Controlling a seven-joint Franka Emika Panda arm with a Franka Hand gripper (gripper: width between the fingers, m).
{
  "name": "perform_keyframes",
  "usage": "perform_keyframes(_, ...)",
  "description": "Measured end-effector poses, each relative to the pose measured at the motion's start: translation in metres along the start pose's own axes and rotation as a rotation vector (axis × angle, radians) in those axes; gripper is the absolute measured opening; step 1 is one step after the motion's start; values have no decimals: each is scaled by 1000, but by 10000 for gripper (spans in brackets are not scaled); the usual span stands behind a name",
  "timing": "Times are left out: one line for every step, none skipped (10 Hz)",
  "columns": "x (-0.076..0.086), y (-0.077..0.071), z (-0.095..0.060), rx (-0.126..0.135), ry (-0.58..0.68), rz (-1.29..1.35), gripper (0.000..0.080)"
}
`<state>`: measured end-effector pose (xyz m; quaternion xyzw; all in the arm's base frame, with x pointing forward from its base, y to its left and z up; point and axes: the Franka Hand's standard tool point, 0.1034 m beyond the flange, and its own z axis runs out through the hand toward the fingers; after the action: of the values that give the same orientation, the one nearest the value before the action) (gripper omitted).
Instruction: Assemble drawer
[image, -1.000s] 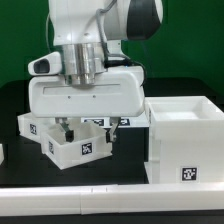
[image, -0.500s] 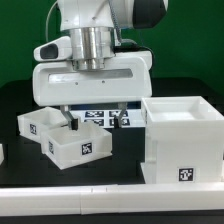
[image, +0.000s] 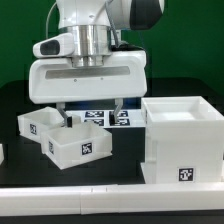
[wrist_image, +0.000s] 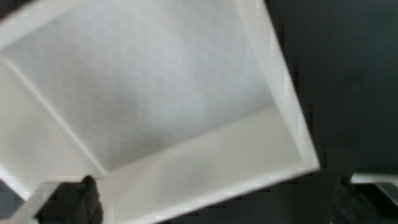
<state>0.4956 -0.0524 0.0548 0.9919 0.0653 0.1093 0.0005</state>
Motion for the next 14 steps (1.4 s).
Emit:
perform_keyframes(-4, 4, 2, 0, -7, 11, 649)
perform_keyframes(-3, 3, 2, 0, -6, 10, 649)
perform_keyframes(-3, 3, 2, 0, -6, 10, 649)
perform_keyframes(-3, 3, 2, 0, -6, 10, 649)
perform_keyframes(-10, -1, 4, 17, -41, 3, 649)
perform_keyframes(-21, -7, 8, 49, -105, -1, 649)
perform_keyframes(-23, -14, 10, 63, -129, 1, 649)
perform_keyframes(-21, -26, 10, 60, -129, 52, 649)
perform_keyframes(-21, -31, 10, 63, -129, 23, 649)
perform_keyframes(-21, -29, 10, 62, -129, 27, 649)
perform_keyframes(-21, -29, 11, 59, -117, -23, 649)
perform_keyframes(-23, -28, 14, 44, -79, -149, 649)
perform_keyframes(-33, -24, 20, 48, -85, -262, 649)
perform_keyframes(-34, -20, 22, 52, -91, -288, 649)
